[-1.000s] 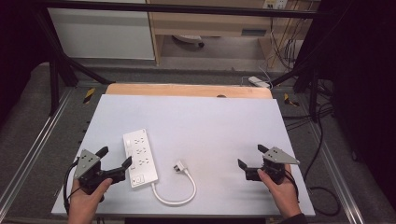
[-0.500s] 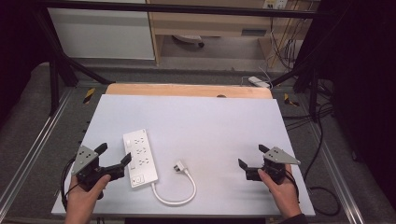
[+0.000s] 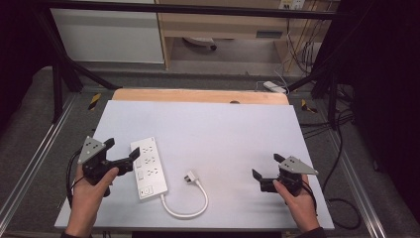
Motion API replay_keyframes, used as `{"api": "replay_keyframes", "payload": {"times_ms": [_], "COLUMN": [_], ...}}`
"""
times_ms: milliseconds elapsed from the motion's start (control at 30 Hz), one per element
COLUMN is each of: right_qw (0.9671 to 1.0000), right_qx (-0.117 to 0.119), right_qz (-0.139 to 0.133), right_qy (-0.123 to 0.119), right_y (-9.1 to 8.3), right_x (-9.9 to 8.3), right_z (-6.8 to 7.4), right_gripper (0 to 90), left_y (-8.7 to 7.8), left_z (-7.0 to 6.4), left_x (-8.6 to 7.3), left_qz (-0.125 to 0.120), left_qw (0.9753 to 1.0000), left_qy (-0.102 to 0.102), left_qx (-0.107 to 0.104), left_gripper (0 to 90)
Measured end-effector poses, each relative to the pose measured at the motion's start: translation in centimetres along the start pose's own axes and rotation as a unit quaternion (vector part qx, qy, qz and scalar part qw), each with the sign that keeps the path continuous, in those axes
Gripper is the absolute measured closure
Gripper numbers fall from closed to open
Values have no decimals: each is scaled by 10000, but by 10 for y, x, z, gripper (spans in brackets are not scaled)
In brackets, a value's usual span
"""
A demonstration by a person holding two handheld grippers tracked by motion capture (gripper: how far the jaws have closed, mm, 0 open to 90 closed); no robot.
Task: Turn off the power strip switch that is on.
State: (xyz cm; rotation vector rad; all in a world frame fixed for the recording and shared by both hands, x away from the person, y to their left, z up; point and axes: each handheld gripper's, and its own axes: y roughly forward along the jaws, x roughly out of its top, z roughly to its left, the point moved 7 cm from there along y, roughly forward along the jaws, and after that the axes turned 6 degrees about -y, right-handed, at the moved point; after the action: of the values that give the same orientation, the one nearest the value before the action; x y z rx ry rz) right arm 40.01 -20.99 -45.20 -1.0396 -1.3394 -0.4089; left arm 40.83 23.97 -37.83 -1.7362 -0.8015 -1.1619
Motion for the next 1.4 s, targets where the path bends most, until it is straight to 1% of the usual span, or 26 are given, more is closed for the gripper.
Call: {"api": "replay_keyframes", "payload": {"times_ms": [200,400,500,667,767,800,933,1167,1400], "right_qw": [10000,10000,10000,10000,10000,10000,10000,10000,9999], "right_qx": [-12,-22,-20,-11,-41,-46,-30,-15,-22], "right_qz": [13,13,25,28,43,46,56,80,87], "right_qy": [4,9,20,29,53,52,52,56,46], "right_y": [0,-1,0,0,1,0,0,1,0], "right_x": [0,-1,-1,-1,-2,-2,-3,-3,-3], "right_z": [0,0,1,0,-1,-1,0,-1,0], "right_gripper": [25,24,24,23,23,23,22,22,22], "left_y": [10,19,23,31,35,36,41,47,49], "left_z": [-3,-6,-5,-2,0,1,5,18,23], "left_x": [15,29,30,27,29,30,32,36,32], "left_qz": [-12,39,31,142,137,154,133,113,151], "left_qw": [10000,9999,10000,9999,9999,9999,9999,9998,9997], "left_qy": [46,75,15,38,31,66,-22,-156,-195], "left_qx": [-37,-95,-69,-67,-43,-35,-100,2,31], "left_gripper": [51,50,51,52,53,54,53,54,67]}}
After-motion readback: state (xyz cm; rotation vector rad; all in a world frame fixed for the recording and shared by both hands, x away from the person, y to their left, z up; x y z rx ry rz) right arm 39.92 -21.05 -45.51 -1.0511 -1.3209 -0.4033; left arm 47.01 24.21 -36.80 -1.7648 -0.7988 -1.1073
